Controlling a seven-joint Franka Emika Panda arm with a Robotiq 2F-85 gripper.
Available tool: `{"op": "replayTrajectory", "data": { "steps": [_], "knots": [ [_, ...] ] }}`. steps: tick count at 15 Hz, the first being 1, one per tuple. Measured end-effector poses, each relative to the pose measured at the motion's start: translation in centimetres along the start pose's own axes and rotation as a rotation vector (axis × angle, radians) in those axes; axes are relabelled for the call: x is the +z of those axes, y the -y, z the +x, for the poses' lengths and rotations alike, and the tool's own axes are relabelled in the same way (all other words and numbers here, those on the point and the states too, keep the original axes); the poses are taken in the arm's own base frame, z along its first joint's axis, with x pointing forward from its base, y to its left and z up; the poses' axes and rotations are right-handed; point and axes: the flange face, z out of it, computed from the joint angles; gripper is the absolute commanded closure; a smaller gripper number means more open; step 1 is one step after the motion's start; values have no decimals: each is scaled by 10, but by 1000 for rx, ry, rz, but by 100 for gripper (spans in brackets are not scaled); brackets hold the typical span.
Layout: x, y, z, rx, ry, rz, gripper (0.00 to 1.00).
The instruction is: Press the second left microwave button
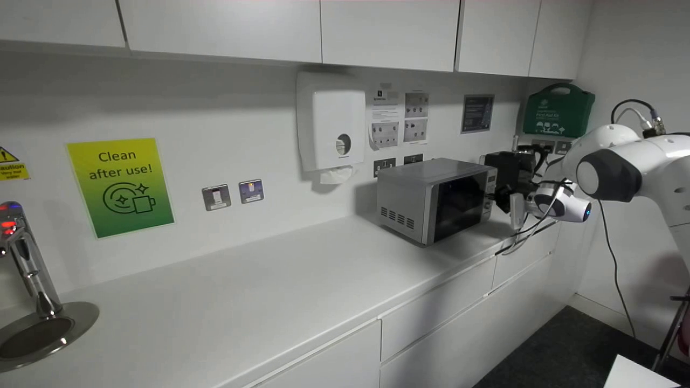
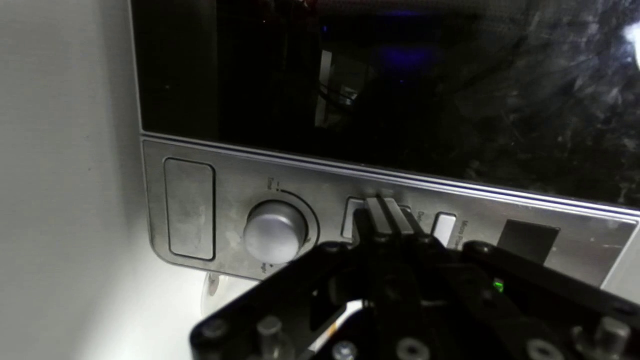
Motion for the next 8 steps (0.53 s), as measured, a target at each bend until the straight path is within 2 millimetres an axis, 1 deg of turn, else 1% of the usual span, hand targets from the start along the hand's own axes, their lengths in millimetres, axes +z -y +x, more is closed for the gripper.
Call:
{"op": "replayTrajectory", "data": {
  "steps": [8],
  "knots": [
    [0,-5,1,-26,18,25,100]
  ]
}}
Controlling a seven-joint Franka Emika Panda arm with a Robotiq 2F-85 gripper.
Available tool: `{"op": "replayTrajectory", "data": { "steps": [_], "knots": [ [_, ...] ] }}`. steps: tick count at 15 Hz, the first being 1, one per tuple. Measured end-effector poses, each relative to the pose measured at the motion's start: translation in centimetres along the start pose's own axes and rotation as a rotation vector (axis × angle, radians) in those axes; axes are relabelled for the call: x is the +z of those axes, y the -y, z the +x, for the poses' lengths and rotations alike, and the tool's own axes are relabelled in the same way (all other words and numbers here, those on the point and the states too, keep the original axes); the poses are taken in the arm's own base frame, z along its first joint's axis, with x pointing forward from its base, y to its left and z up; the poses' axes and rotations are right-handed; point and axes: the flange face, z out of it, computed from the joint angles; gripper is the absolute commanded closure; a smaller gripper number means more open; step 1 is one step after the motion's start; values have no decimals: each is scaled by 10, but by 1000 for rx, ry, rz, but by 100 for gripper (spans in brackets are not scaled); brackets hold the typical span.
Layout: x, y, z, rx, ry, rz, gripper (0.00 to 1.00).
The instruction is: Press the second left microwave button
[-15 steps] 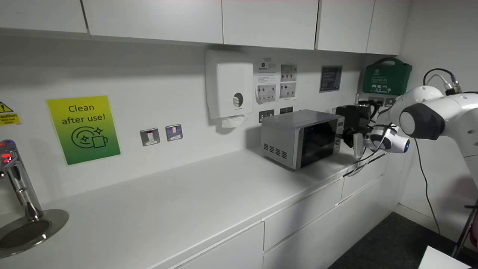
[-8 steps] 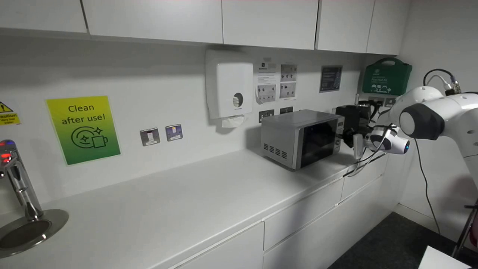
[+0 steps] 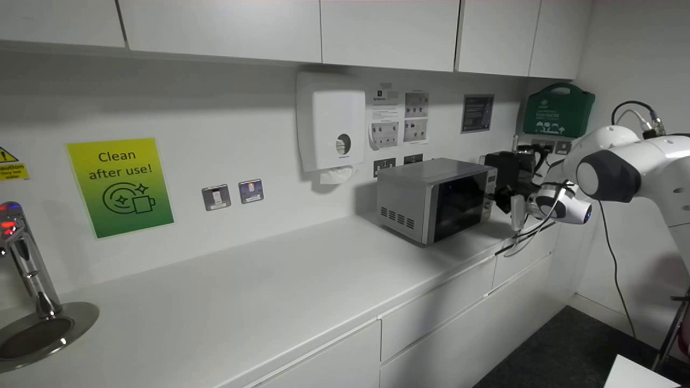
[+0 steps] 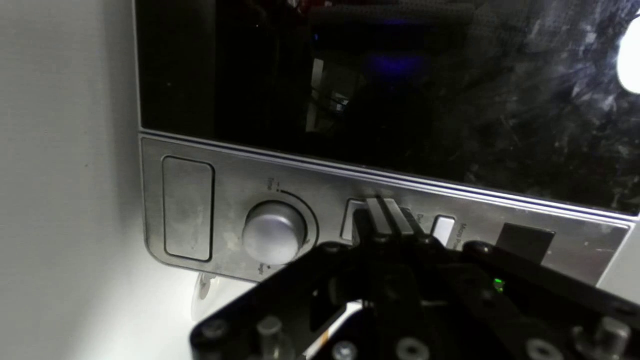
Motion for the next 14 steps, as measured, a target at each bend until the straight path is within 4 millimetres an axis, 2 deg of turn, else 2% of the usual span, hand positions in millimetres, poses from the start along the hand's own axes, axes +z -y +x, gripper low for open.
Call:
{"op": "replayTrajectory", "data": {
  "steps": [14],
  "knots": [
    [-7,3,12,2,36,82,100]
  ]
}}
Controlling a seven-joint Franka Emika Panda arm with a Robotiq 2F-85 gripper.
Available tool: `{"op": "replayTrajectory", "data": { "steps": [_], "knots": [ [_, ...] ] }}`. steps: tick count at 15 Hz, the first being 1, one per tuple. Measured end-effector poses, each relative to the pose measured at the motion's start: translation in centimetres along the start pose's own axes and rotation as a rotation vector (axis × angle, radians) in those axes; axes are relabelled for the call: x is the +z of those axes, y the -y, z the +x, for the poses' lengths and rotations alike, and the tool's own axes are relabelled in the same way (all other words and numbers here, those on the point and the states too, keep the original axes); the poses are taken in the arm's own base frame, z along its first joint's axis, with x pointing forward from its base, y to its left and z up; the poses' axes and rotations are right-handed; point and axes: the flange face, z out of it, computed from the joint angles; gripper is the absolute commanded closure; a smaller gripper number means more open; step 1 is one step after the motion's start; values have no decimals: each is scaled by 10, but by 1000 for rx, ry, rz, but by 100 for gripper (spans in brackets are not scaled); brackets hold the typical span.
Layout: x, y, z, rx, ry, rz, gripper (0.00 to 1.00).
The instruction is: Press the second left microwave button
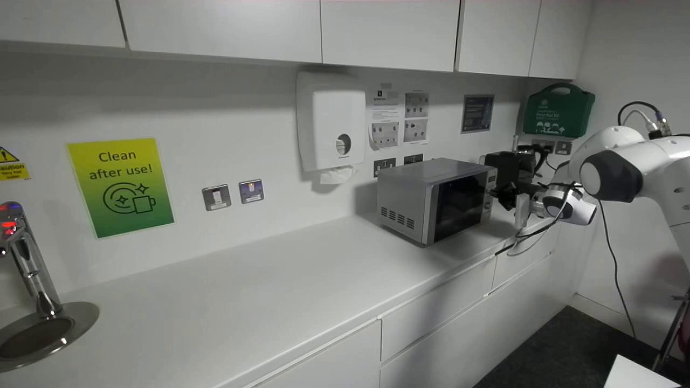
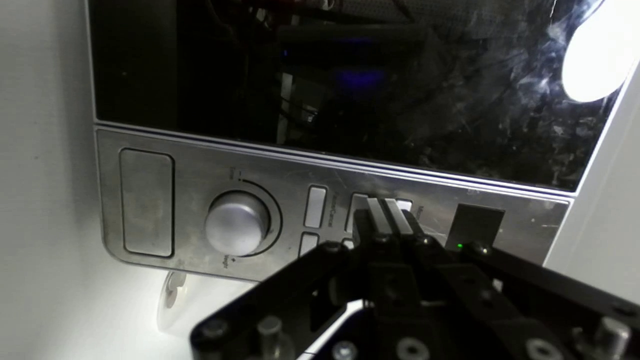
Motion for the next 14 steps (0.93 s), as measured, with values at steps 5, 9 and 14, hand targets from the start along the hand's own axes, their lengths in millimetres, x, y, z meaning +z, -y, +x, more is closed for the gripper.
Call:
{"op": "replayTrajectory", "data": {
  "steps": [5,9,14],
  "knots": [
    [0,-2,0,1,-1,-4,100],
    [0,-2,0,1,-1,-6,100],
    [3,-1,-3,2,0,-10,100]
  ]
}}
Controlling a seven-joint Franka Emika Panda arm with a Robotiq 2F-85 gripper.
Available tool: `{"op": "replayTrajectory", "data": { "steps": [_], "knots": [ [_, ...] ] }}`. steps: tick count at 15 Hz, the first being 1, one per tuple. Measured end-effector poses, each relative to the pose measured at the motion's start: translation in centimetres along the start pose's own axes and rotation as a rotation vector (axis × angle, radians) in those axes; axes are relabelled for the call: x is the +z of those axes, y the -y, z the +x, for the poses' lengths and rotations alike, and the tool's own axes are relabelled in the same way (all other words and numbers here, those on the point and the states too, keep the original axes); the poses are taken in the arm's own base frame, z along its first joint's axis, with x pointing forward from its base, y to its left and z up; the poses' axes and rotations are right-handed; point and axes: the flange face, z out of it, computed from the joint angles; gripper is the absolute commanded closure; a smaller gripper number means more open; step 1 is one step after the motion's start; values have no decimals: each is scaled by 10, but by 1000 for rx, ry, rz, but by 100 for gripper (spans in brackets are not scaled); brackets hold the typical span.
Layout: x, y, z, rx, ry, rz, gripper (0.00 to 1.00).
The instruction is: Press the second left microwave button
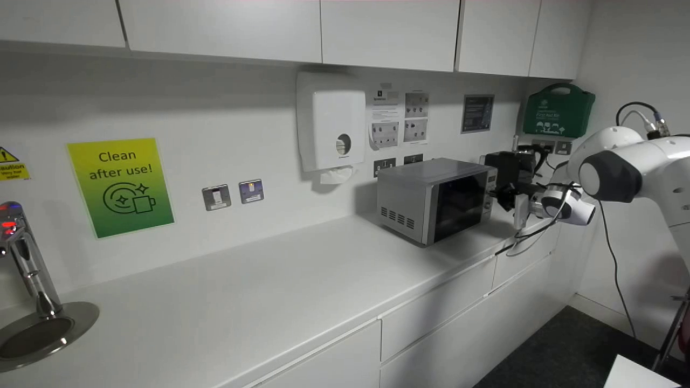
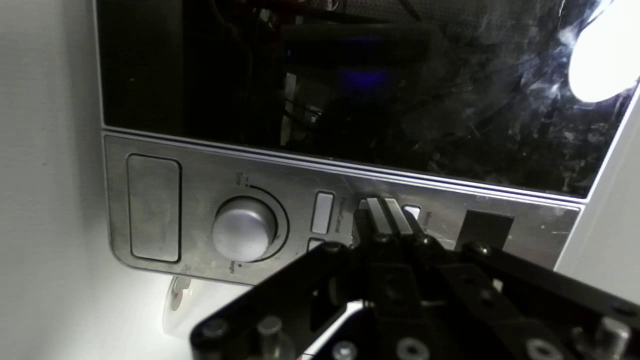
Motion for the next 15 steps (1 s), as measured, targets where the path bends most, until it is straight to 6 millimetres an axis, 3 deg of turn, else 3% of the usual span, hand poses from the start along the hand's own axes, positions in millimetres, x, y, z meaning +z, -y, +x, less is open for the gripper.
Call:
{"op": "replayTrajectory", "data": {
  "steps": [12,15],
  "knots": [
    [2,0,-1,-8,-36,-65,100],
    [-13,14,-1,-27,56,6,100]
  ]
}}
